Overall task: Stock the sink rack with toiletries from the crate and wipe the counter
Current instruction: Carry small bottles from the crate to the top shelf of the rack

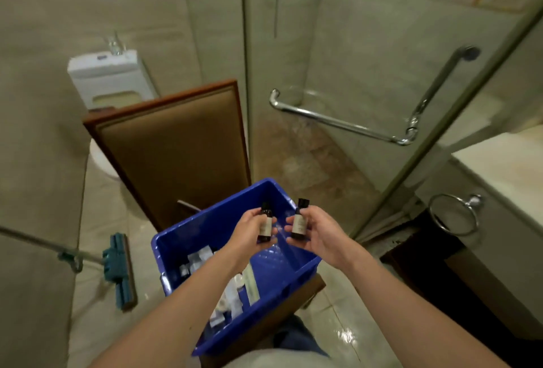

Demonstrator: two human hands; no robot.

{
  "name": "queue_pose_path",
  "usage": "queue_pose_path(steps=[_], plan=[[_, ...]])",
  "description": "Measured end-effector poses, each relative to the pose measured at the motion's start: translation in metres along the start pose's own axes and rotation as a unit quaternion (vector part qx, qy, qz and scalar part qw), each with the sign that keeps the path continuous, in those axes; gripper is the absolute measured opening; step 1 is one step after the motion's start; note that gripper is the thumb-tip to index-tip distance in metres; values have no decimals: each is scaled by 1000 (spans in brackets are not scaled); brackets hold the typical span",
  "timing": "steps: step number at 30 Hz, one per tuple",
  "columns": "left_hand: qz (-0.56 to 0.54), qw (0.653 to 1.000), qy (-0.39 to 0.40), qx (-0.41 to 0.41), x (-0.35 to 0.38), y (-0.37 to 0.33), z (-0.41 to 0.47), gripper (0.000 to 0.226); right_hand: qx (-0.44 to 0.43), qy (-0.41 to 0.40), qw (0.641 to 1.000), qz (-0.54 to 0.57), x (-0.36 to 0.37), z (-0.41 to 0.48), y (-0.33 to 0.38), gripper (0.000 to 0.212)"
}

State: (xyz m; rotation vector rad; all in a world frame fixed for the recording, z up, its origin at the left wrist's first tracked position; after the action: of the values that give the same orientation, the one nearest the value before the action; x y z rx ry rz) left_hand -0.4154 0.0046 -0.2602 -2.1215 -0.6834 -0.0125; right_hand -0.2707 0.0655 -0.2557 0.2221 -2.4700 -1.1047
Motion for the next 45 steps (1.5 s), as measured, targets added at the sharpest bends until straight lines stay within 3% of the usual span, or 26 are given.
queue_pose_path(steps=[4, 9, 16, 22, 27, 39, 45], plan=[[48, 997, 50, 16, 36, -13, -14, 19, -41, -28, 998, 23, -21, -32, 22, 31], [105, 986, 126, 40, 95, -30, -24, 31, -91, -84, 992, 27, -61, -69, 47, 28], [152, 965, 207, 45, 196, -30, -46, 20, -151, -148, 975, 74, -136, -131, 74, 28], [174, 944, 278, 44, 303, -2, -66, 20, -188, -189, 959, 95, -216, -196, 93, 18], [181, 928, 322, 44, 387, 29, -96, 8, -212, -228, 945, 100, -287, -252, 103, 13], [212, 894, 387, 73, 546, 102, -154, 17, -255, -273, 923, 96, -428, -361, 109, 28], [229, 874, 425, 57, 611, 135, -177, 20, -287, -305, 900, 122, -480, -412, 110, 25]])
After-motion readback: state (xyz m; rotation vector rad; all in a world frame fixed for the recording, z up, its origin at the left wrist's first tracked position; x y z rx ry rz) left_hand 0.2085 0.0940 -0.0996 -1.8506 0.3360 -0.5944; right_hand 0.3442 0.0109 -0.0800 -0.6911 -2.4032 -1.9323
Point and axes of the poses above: each hand's wrist, its own z-axis towards the middle knuckle, its own x-axis out of the palm, y = z × x, the point moved 4 cm from there along z, towards the middle knuckle, and after that the axes turned 2 degrees about y, right-handed, at the moved point
